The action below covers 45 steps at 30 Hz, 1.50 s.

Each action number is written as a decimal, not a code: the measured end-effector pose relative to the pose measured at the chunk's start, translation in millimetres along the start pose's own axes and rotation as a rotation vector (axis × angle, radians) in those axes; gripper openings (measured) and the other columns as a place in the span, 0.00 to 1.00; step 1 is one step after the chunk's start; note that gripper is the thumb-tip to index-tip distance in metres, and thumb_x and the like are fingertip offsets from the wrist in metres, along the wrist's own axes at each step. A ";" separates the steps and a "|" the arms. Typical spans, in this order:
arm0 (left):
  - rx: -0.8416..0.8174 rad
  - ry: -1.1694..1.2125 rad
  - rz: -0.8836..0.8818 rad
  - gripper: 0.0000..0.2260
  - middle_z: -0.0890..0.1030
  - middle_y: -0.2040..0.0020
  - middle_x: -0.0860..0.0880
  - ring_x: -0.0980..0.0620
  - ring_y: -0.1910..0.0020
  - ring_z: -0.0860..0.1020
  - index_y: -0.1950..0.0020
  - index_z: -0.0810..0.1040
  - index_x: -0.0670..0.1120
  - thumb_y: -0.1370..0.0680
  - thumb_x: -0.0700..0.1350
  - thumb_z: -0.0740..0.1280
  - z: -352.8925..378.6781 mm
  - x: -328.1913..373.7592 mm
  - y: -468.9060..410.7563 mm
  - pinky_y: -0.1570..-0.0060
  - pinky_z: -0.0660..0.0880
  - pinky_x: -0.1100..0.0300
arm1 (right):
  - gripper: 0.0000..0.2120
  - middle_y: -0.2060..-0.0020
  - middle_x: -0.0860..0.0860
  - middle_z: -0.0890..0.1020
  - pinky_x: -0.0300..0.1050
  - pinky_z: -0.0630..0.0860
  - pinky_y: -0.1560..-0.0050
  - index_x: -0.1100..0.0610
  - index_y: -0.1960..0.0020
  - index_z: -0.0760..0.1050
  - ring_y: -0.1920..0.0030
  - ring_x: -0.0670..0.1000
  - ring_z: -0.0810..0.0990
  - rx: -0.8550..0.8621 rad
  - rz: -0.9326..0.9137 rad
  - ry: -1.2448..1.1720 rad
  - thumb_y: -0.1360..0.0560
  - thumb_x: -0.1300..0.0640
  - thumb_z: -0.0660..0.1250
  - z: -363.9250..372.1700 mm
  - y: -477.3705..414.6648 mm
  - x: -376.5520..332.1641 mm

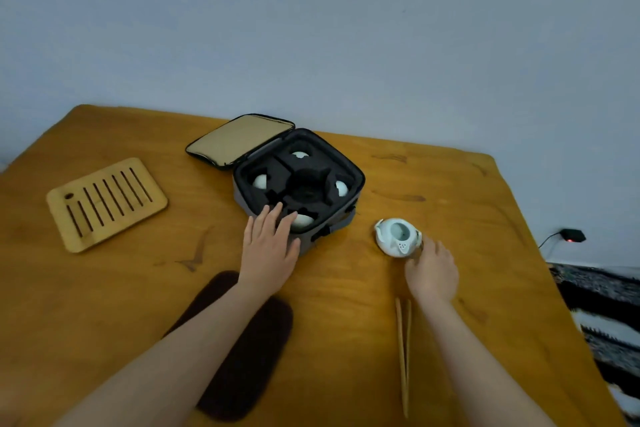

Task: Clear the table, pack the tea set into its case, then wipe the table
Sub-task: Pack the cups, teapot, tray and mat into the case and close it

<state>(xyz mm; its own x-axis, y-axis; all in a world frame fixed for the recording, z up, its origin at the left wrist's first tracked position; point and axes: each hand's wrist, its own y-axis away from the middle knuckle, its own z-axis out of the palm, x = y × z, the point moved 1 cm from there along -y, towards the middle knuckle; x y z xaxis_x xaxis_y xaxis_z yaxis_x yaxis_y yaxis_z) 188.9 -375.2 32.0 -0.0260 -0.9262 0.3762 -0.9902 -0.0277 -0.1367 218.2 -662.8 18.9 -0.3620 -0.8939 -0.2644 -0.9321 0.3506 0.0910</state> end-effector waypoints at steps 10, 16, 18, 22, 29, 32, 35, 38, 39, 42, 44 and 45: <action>-0.054 0.000 -0.011 0.33 0.52 0.21 0.50 0.51 0.22 0.45 0.21 0.52 0.53 0.24 0.64 0.41 9.2 45.8 41.8 0.25 0.41 0.50 | 0.20 0.35 0.56 0.72 0.52 0.69 0.42 0.56 0.33 0.69 0.36 0.58 0.70 -0.036 0.087 0.061 0.23 0.53 0.67 2.0 5.5 42.1; -0.071 0.081 0.010 0.32 0.49 0.21 0.52 0.52 0.22 0.43 0.22 0.50 0.57 0.24 0.66 0.43 9.4 78.1 49.3 0.25 0.40 0.50 | 0.16 0.37 0.54 0.74 0.51 0.69 0.43 0.54 0.36 0.71 0.37 0.57 0.73 -0.037 -0.004 0.146 0.23 0.55 0.67 5.2 -10.2 56.2; -0.086 0.102 0.017 0.32 0.49 0.21 0.53 0.53 0.22 0.43 0.22 0.49 0.57 0.24 0.67 0.43 11.0 81.3 52.5 0.25 0.40 0.52 | 0.13 0.39 0.55 0.75 0.51 0.70 0.46 0.55 0.38 0.73 0.40 0.57 0.74 -0.021 -0.055 0.124 0.22 0.58 0.65 7.9 -16.8 59.8; -0.118 0.162 0.032 0.33 0.50 0.21 0.53 0.55 0.22 0.43 0.21 0.49 0.56 0.24 0.68 0.42 21.8 87.8 58.2 0.24 0.40 0.53 | 0.14 0.48 0.57 0.78 0.49 0.73 0.54 0.57 0.39 0.77 0.48 0.60 0.77 -0.042 -0.191 0.018 0.24 0.62 0.64 6.4 -33.2 75.5; -0.162 0.205 -0.014 0.34 0.48 0.21 0.54 0.56 0.23 0.42 0.21 0.47 0.57 0.25 0.69 0.41 34.2 95.5 63.2 0.25 0.40 0.53 | 0.05 0.61 0.53 0.75 0.45 0.60 0.62 0.61 0.52 0.77 0.56 0.60 0.77 0.035 -0.313 -0.331 0.26 0.60 0.68 -20.3 -41.1 62.9; -0.172 0.201 -0.022 0.34 0.48 0.21 0.53 0.55 0.23 0.42 0.21 0.47 0.56 0.25 0.70 0.41 36.1 96.5 63.3 0.25 0.41 0.52 | 0.21 0.49 0.55 0.80 0.48 0.71 0.53 0.59 0.31 0.69 0.49 0.58 0.78 -0.111 -0.342 -0.348 0.22 0.56 0.65 -32.9 -48.6 40.8; -0.173 0.211 -0.043 0.34 0.48 0.21 0.53 0.55 0.23 0.42 0.21 0.47 0.56 0.24 0.69 0.41 37.3 94.7 62.9 0.24 0.41 0.52 | 0.21 0.47 0.55 0.79 0.51 0.71 0.55 0.57 0.27 0.59 0.51 0.57 0.78 -0.290 -0.399 -0.246 0.18 0.53 0.57 -41.9 -58.5 19.0; -0.175 0.224 -0.070 0.34 0.48 0.21 0.54 0.55 0.23 0.42 0.21 0.48 0.56 0.25 0.70 0.41 38.1 91.9 67.1 0.24 0.42 0.51 | 0.13 0.57 0.55 0.78 0.50 0.70 0.62 0.56 0.35 0.61 0.61 0.55 0.75 -0.447 -0.441 -0.180 0.17 0.51 0.52 -42.6 -69.9 6.1; -0.175 0.222 -0.078 0.34 0.48 0.21 0.54 0.56 0.23 0.42 0.21 0.47 0.56 0.24 0.70 0.41 38.3 90.4 69.2 0.24 0.42 0.52 | 0.10 0.60 0.54 0.76 0.49 0.68 0.63 0.55 0.39 0.61 0.62 0.54 0.74 -0.487 -0.452 -0.134 0.17 0.51 0.52 -41.8 -73.2 2.9; -0.171 0.216 -0.099 0.33 0.48 0.20 0.54 0.55 0.22 0.42 0.21 0.46 0.56 0.23 0.69 0.42 37.7 82.8 74.6 0.24 0.43 0.51 | 0.10 0.58 0.54 0.75 0.49 0.67 0.61 0.55 0.40 0.63 0.58 0.55 0.74 -0.567 -0.503 0.021 0.18 0.52 0.54 -41.4 -81.8 -9.8; -0.155 0.227 -0.118 0.33 0.49 0.21 0.53 0.54 0.22 0.43 0.21 0.45 0.57 0.23 0.69 0.43 37.3 77.2 79.2 0.24 0.44 0.50 | 0.16 0.52 0.55 0.77 0.50 0.71 0.57 0.54 0.32 0.63 0.53 0.56 0.77 -0.581 -0.543 0.127 0.18 0.51 0.54 -41.7 -85.4 -18.1; -0.146 0.236 -0.128 0.33 0.49 0.21 0.53 0.53 0.22 0.44 0.21 0.44 0.58 0.23 0.69 0.43 37.4 74.7 82.0 0.24 0.45 0.50 | 0.17 0.51 0.56 0.78 0.50 0.71 0.57 0.53 0.31 0.63 0.53 0.57 0.77 -0.582 -0.555 0.182 0.18 0.50 0.54 -41.7 -86.6 -21.5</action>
<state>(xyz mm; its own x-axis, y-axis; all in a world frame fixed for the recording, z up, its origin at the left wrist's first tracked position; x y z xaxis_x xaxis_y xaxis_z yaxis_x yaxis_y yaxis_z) 110.9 -460.7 14.6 0.0862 -0.8053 0.5866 -0.9963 -0.0684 0.0525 306.2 -685.6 56.7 0.2034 -0.9432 -0.2625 -0.8145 -0.3118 0.4892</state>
